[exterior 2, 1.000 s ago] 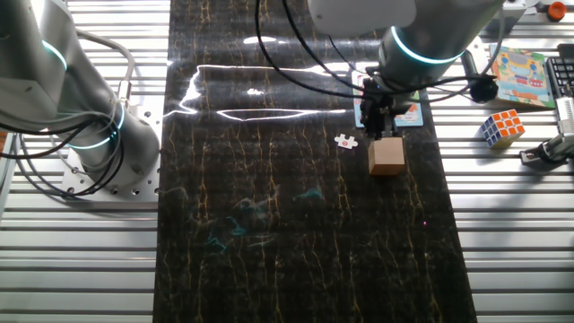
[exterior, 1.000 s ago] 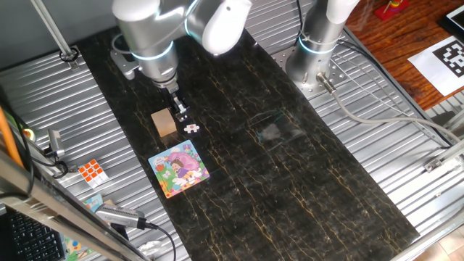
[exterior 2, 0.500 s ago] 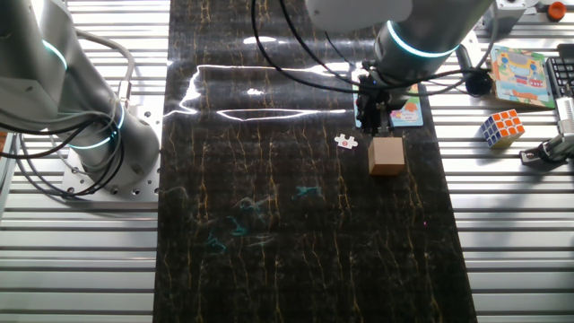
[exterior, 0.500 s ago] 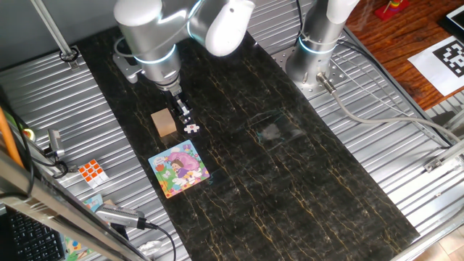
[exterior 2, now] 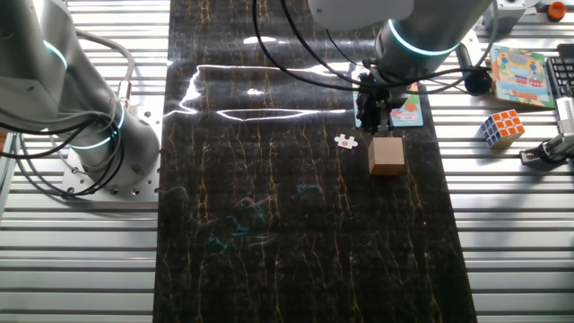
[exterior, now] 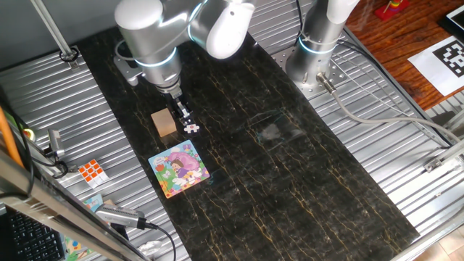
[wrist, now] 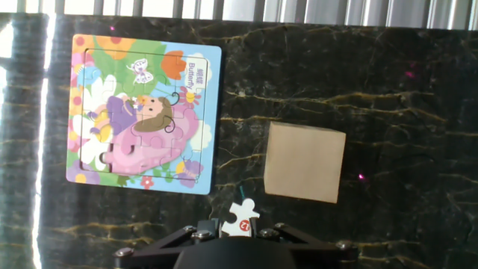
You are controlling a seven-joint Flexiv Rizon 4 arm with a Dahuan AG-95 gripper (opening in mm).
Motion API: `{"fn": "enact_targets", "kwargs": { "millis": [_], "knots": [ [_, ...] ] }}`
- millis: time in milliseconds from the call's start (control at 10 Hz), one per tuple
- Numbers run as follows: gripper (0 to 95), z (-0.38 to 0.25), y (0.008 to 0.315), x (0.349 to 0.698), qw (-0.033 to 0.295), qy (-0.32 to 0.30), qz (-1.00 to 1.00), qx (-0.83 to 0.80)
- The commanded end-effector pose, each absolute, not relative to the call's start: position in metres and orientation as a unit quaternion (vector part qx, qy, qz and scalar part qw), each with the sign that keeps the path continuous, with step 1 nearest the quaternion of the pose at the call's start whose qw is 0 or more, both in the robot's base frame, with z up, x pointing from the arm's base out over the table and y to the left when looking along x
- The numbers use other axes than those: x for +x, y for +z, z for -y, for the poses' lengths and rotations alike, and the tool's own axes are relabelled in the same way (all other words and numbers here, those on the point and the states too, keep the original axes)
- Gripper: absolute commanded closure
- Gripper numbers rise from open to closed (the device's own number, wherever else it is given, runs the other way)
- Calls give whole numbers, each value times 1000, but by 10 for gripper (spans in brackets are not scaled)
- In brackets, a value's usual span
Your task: Assemble one piece of a puzzle
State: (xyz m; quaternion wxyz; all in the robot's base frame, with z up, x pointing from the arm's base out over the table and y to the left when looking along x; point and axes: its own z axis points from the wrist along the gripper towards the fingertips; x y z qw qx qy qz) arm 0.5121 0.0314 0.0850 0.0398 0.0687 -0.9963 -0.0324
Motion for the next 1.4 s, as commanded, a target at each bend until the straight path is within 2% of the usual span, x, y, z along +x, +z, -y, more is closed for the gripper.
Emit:
{"fn": "enact_targets", "kwargs": {
  "millis": [100, 1100, 1200, 1400],
  "knots": [
    [760, -31, 85, 511, 38, -32, 996, 69],
    [760, -29, 87, 511, 46, -38, 994, 95],
    [570, -29, 87, 511, 47, -38, 994, 95],
    [570, -29, 87, 511, 46, -38, 994, 94]
  ]
}}
